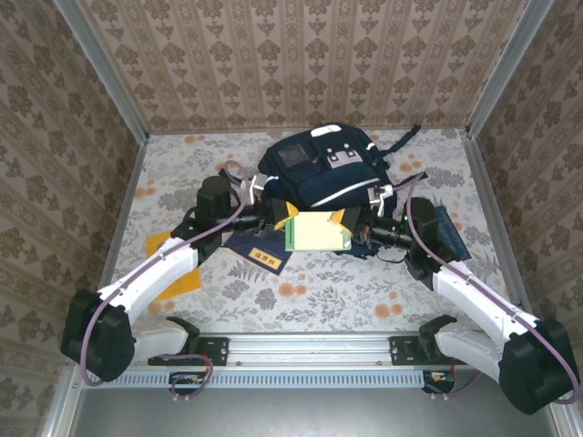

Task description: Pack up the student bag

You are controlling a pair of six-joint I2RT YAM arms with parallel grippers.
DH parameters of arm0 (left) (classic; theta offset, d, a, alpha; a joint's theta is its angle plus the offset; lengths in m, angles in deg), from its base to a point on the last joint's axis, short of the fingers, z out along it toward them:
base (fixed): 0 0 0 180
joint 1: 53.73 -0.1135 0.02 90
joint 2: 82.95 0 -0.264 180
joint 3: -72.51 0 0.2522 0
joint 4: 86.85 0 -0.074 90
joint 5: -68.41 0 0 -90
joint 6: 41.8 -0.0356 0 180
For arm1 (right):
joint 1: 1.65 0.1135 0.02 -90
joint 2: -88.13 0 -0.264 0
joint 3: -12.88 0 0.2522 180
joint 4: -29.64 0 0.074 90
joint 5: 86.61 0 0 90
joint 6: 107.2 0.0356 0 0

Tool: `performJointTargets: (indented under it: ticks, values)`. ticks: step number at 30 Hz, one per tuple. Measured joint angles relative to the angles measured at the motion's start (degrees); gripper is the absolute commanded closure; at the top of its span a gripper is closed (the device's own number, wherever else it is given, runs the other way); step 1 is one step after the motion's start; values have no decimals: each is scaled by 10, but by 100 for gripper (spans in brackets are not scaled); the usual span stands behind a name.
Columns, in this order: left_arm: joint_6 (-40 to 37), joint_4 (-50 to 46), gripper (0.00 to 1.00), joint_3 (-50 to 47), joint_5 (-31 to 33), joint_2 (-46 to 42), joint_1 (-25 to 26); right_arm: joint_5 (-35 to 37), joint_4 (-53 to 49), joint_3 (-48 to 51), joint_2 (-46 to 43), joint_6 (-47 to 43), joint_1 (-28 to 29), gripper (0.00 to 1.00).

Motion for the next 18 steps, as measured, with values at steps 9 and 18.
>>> performJointTargets:
  ticks: [9,18]
  values:
    - [-223,-265,41,287,38,149,-8,124,-246,-25,-132,-88,-70,100]
    - [-349,-401,39,565,89,405,-4,310,-481,-115,-146,-175,-170,100]
